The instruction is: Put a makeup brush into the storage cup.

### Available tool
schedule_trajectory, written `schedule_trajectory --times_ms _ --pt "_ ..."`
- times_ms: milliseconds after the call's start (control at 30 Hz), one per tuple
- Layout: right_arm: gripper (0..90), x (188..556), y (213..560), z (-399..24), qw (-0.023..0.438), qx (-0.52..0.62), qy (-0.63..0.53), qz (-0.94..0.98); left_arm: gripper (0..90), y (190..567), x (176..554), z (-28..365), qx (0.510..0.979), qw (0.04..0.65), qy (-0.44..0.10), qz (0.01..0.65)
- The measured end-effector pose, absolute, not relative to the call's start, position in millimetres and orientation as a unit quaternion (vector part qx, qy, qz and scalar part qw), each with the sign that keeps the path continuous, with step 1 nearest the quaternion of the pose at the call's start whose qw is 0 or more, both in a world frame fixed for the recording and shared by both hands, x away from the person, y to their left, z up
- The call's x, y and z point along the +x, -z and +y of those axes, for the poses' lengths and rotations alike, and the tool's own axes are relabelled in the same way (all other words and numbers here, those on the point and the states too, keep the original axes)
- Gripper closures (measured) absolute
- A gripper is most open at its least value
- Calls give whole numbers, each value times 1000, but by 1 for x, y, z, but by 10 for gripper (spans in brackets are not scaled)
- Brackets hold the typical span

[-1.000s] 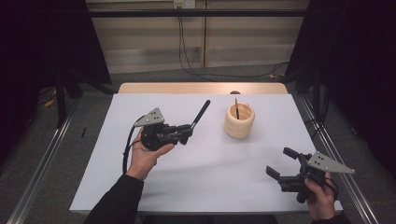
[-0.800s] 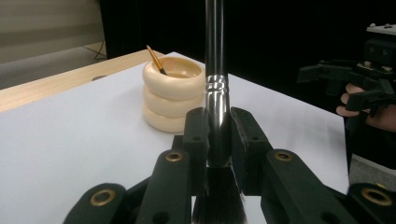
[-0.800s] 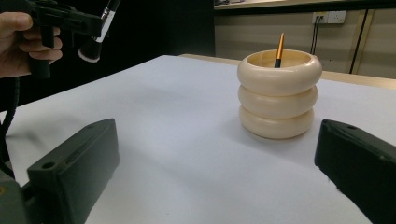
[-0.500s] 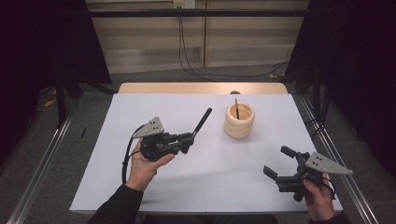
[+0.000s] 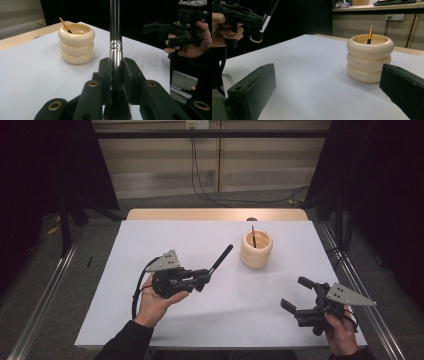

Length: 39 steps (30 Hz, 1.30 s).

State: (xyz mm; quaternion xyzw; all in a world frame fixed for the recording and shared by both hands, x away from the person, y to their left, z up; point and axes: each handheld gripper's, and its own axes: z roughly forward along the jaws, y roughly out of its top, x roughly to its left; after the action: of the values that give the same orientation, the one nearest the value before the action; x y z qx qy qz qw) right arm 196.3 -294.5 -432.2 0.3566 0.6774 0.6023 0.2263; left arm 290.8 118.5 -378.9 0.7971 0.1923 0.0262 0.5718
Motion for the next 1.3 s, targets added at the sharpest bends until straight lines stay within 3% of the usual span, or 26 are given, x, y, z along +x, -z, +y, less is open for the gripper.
schedule_trajectory --times_ms 500,800,1300 --pt "0 197 429 -294 233 357 -587 689 778 372 291 112 834 522 -17 178" --pt "0 198 427 -293 214 357 -575 704 778 371 294 104 864 475 -29 165" --pt "0 200 426 -290 200 351 -569 716 778 375 294 95 905 403 -2 141"
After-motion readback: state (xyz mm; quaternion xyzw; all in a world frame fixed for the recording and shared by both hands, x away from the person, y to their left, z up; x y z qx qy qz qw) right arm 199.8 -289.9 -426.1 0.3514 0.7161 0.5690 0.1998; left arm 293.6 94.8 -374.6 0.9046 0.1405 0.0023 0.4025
